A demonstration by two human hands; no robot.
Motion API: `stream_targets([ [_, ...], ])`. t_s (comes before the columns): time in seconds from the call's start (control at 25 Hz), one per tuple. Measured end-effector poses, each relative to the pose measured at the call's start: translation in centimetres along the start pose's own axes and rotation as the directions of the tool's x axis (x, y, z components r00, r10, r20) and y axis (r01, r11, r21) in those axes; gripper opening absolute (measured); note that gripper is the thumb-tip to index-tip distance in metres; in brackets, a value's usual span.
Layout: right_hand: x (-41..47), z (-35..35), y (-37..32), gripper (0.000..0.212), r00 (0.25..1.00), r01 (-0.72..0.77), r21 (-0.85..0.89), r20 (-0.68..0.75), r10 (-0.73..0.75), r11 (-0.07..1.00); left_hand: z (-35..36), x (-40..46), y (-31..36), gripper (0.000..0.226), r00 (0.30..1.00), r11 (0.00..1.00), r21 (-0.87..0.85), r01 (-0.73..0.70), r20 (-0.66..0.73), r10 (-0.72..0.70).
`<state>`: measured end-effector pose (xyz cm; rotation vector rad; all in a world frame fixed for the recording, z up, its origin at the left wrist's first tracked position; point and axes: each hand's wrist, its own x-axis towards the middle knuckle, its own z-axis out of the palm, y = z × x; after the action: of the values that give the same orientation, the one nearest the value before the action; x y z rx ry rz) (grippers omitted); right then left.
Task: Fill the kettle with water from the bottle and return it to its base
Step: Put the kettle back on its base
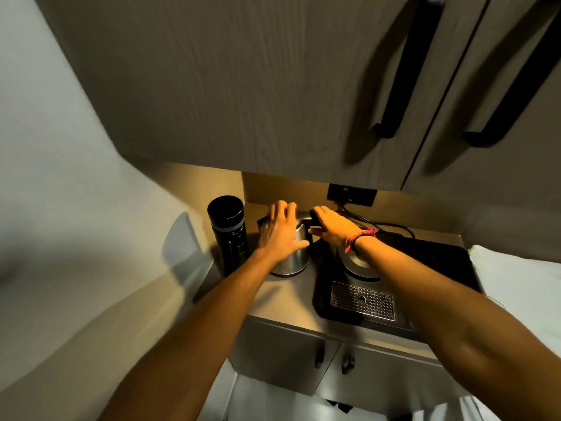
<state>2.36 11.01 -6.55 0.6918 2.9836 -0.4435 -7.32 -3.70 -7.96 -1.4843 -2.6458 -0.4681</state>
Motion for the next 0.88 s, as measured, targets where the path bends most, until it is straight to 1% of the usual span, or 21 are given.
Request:
stream_targets([
  [0.04, 0.4, -0.2, 0.1, 0.045, 1.000, -0.013, 0.030, 0.002, 0.013, 0.999, 0.0, 1.6, -0.4, 0.107, 0.992, 0.995, 0.029, 0.090, 0.082, -0.092],
  [0.08, 0.7, -0.4, 0.2, 0.038, 1.000, -0.011, 0.043, 0.016, 0.011, 0.999, 0.0, 2.8, -0.9, 0.120, 0.970, 0.986, 0.045, 0.158, 0.179, -0.164],
  [0.12, 0.8, -0.5, 0.2, 0.034, 1.000, 0.003, 0.053, 0.027, -0.005, 0.999, 0.0, 3.6, -1.3, 0.127, 0.939, 0.977, 0.051, 0.206, 0.270, -0.212],
  [0.16, 1.0, -0.7, 0.4, 0.031, 0.999, 0.005, 0.060, 0.040, -0.008, 0.998, 0.2, 4.2, -1.6, 0.129, 0.914, 0.971, 0.049, 0.236, 0.328, -0.238],
  [0.2, 1.0, -1.0, 0.5, 0.030, 0.999, -0.008, 0.056, 0.045, 0.006, 0.998, 0.6, 4.5, -1.7, 0.129, 0.905, 0.968, 0.050, 0.248, 0.345, -0.249],
  [0.24, 1.0, -1.4, 0.6, 0.030, 0.998, -0.033, 0.058, 0.049, 0.030, 0.998, 0.7, 4.8, -1.8, 0.126, 0.906, 0.967, 0.053, 0.250, 0.340, -0.252],
  [0.32, 0.5, -2.5, 0.4, 0.028, 0.997, -0.062, 0.119, 0.042, 0.058, 0.991, 0.6, 5.0, -1.6, 0.123, 0.913, 0.968, 0.035, 0.250, 0.323, -0.247],
  [0.36, -0.7, -3.5, -0.1, 0.021, 0.994, -0.105, 0.155, 0.050, 0.098, 0.982, 0.4, 5.2, -1.3, 0.123, 0.919, 0.968, 0.011, 0.249, 0.313, -0.240],
  [0.4, -2.4, -5.3, -1.1, 0.009, 0.992, -0.129, 0.174, 0.036, 0.125, 0.976, 0.1, 5.4, -0.8, 0.122, 0.927, 0.969, -0.015, 0.246, 0.295, -0.231],
  [0.44, -4.3, -7.0, -2.0, 0.018, 0.990, -0.139, 0.206, 0.013, 0.140, 0.969, -0.3, 5.7, -0.3, 0.122, 0.938, 0.971, -0.037, 0.238, 0.270, -0.219],
  [0.48, -7.7, -9.7, -3.2, 0.032, 0.990, -0.138, 0.202, 0.006, 0.139, 0.970, -0.8, 6.0, 0.5, 0.123, 0.950, 0.973, -0.059, 0.221, 0.240, -0.202],
  [0.52, -9.0, -10.7, -2.3, 0.041, 0.986, -0.165, 0.234, 0.004, 0.169, 0.958, -1.3, 6.4, 1.4, 0.126, 0.963, 0.977, -0.092, 0.193, 0.211, -0.170],
  [0.56, -9.0, -11.3, -0.7, 0.042, 0.980, -0.196, 0.210, 0.002, 0.200, 0.958, -1.9, 6.8, 2.3, 0.128, 0.974, 0.979, -0.134, 0.155, 0.187, -0.129],
  [0.6, -7.7, -11.3, 1.3, 0.039, 0.972, -0.229, 0.142, -0.012, 0.233, 0.963, -2.3, 7.2, 3.2, 0.126, 0.983, 0.977, -0.179, 0.114, 0.165, -0.084],
  [0.64, -6.7, -10.7, 3.4, 0.034, 0.970, -0.244, 0.130, 0.014, 0.244, 0.961, -2.8, 7.8, 4.2, 0.118, 0.988, 0.975, -0.210, 0.072, 0.151, -0.040],
  [0.68, -6.7, -10.1, 5.3, 0.031, 0.970, -0.243, 0.124, 0.001, 0.245, 0.962, -2.8, 8.3, 5.5, 0.105, 0.989, 0.977, -0.211, 0.028, 0.151, 0.005],
  [0.72, -7.3, -9.7, 6.3, 0.030, 0.970, -0.239, 0.154, -0.014, 0.244, 0.959, -2.9, 8.5, 6.7, 0.091, 0.987, 0.984, -0.180, 0.002, 0.161, 0.028],
  [0.76, -7.8, -10.0, 6.8, 0.029, 0.964, -0.258, 0.128, -0.032, 0.264, 0.958, -2.8, 8.7, 8.1, 0.078, 0.984, 0.990, -0.139, -0.025, 0.169, 0.049],
  [0.8, -8.3, -10.3, 7.6, 0.027, 0.953, -0.290, 0.148, -0.043, 0.299, 0.945, -2.5, 8.8, 9.7, 0.072, 0.981, 0.994, -0.104, -0.046, 0.181, 0.064],
  [0.84, -8.7, -10.2, 8.6, 0.022, 0.942, -0.313, 0.170, -0.065, 0.328, 0.934, -2.0, 8.7, 11.2, 0.072, 0.978, 0.993, -0.091, -0.070, 0.188, 0.087],
  [0.88, -9.5, -10.1, 9.5, 0.018, 0.938, -0.316, 0.186, -0.089, 0.336, 0.930, -1.5, 8.5, 12.5, 0.077, 0.974, 0.992, -0.080, -0.094, 0.200, 0.108],
])
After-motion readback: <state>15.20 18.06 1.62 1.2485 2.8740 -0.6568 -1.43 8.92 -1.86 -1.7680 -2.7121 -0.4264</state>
